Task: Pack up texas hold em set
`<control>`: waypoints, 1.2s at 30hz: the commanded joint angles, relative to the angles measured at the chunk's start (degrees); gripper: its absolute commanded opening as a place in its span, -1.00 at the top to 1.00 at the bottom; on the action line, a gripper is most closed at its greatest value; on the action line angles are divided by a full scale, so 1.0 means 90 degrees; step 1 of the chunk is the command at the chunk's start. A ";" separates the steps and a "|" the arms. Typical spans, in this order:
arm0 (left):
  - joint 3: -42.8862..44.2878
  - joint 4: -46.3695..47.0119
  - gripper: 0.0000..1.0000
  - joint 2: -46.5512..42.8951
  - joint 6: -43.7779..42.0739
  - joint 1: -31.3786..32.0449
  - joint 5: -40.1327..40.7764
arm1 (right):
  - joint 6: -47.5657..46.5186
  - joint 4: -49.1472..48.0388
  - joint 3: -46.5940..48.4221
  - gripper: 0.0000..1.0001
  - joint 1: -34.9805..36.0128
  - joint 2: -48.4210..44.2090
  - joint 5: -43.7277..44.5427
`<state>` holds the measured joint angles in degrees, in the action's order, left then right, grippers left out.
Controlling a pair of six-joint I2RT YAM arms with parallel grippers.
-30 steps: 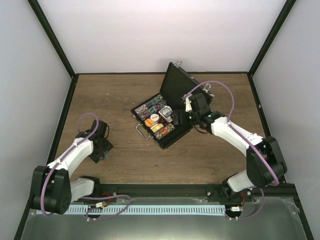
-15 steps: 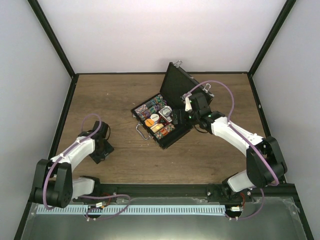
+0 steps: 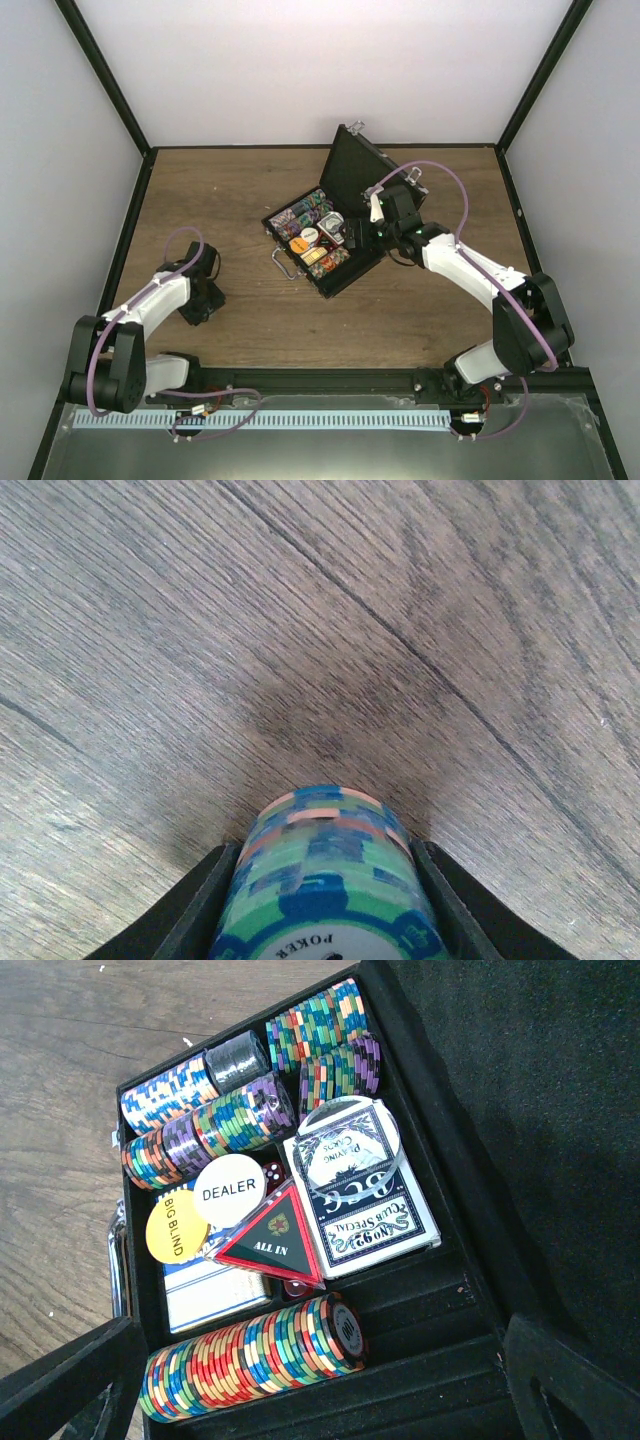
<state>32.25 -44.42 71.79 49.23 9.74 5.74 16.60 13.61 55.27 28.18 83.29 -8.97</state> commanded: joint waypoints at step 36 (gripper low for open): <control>0.2895 0.2051 0.57 0.0793 -0.5086 0.3832 -0.1812 | 0.2491 -0.1171 -0.1476 -0.92 -0.0999 -0.1223 -0.4680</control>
<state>58.35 -31.77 80.88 11.40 41.85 -5.80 35.59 6.22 42.11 18.26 71.99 -44.25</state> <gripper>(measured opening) 0.440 0.964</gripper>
